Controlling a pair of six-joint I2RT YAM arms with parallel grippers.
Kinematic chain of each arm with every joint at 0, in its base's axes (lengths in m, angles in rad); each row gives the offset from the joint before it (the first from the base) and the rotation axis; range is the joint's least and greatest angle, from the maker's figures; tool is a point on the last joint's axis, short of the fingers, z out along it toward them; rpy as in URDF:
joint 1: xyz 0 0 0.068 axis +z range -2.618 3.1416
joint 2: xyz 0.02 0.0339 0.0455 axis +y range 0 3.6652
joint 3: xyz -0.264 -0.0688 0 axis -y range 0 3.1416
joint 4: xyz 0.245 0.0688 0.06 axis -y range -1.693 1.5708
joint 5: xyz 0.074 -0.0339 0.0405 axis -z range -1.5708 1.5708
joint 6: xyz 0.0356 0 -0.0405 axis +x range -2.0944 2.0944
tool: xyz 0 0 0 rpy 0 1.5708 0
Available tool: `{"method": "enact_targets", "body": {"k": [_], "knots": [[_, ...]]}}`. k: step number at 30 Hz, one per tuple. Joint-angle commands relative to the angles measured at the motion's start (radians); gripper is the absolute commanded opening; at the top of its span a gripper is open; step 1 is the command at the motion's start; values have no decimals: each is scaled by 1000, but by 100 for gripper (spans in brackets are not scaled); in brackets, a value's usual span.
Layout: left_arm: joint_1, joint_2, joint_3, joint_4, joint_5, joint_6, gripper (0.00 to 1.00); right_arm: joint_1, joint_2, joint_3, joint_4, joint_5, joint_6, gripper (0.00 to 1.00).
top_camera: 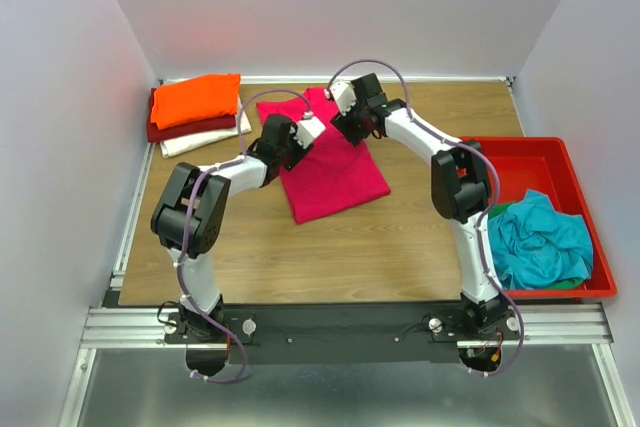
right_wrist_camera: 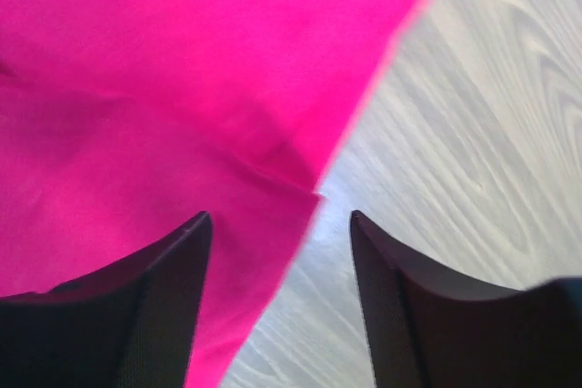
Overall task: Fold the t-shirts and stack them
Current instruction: Fold the tshirt
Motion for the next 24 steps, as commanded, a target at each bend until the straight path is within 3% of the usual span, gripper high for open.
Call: {"method": "enact_targets", "body": {"k": [1,3,4,6,8,9,10,13,14,18,24], "knots": [[71,-18,55,8,-169,-224,64,-23,12,37,128,202,191,71],[106,-108,40,32,-172,-264,70,-43,-20,24,148,174,249,73],[114,-144,11,70,-166,-264,87,-65,-31,12,148,142,269,73],[115,-262,-15,95,-146,-237,89,-86,-60,-20,145,60,274,73],[115,-369,-46,78,-24,-162,89,-118,-129,-116,138,-149,186,75],[115,-402,-63,65,42,-135,89,-126,-161,-158,97,-247,115,76],[109,-431,-81,37,146,-70,89,-129,-229,-201,68,-426,-62,77],[60,-543,-199,3,245,47,89,-129,-347,-446,-37,-634,-364,82],[-7,-595,-269,-5,260,137,89,-129,-420,-553,-73,-717,-604,84],[-189,-690,-415,-51,274,299,88,-126,-542,-755,-116,-713,-955,87],[-305,-692,-509,-77,248,362,86,-100,-492,-754,-121,-571,-996,84]]}}
